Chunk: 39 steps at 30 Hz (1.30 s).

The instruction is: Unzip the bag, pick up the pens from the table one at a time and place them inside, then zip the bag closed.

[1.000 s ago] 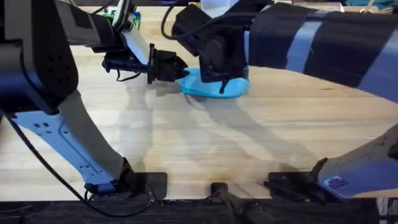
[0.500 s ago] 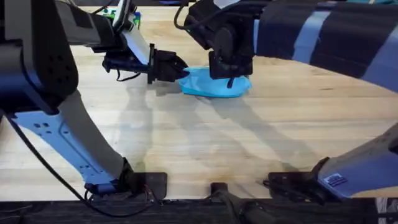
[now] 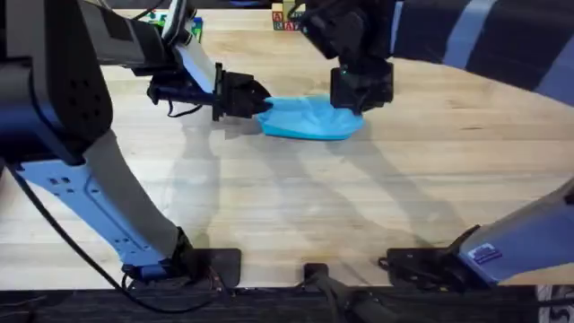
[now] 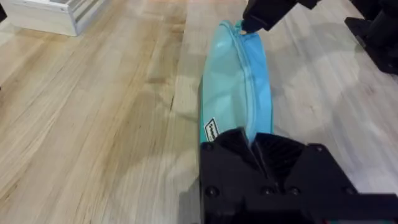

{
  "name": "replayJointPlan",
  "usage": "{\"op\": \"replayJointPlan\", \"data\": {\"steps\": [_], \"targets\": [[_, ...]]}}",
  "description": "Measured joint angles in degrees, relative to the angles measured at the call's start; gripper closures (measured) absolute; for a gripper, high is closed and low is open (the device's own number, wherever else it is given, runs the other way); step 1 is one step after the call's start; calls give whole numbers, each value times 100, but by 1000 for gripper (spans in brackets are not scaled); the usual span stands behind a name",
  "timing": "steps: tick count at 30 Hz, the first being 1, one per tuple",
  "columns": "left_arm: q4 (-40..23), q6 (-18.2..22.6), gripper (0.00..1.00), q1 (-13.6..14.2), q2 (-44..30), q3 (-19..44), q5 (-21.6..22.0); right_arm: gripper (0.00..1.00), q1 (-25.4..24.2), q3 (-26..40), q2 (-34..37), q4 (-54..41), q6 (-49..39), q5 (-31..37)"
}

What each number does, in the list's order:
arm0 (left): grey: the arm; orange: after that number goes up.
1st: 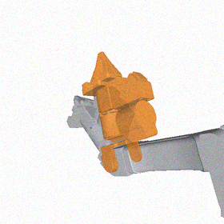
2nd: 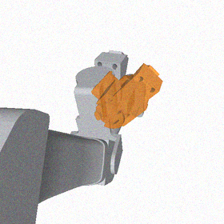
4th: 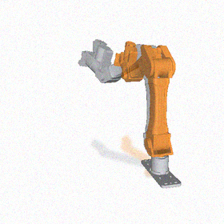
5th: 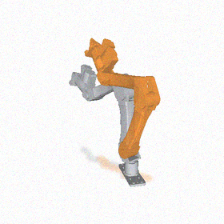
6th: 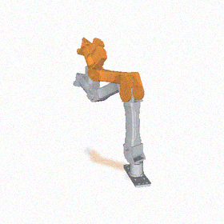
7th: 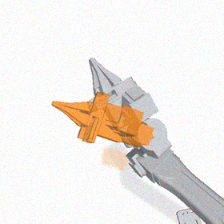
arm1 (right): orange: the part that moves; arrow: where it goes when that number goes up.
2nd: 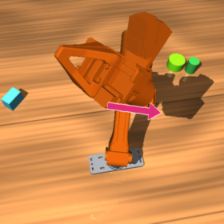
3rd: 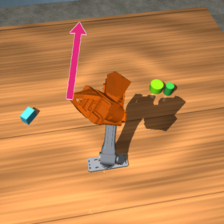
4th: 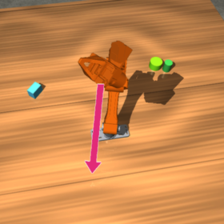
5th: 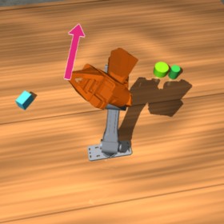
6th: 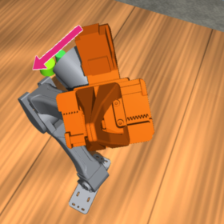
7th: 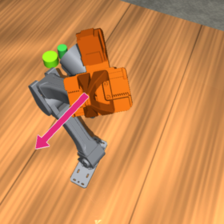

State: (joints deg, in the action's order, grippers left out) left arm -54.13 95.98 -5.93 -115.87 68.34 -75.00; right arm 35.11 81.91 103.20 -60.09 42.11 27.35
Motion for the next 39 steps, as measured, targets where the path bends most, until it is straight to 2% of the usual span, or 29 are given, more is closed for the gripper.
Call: {"op": "replayJointPlan", "data": {"steps": [9,34,39], "targets": [[13,0,959,20,0,0,-4,970,-437,2,0,-236,-20,-81],[15,0,959,61,0,0,-24,969,-1231,-2,0,-278,-61,-992],[15,1,959,100,0,0,-37,969,-1456,-313,-7,-42,-61,-1119]]}}
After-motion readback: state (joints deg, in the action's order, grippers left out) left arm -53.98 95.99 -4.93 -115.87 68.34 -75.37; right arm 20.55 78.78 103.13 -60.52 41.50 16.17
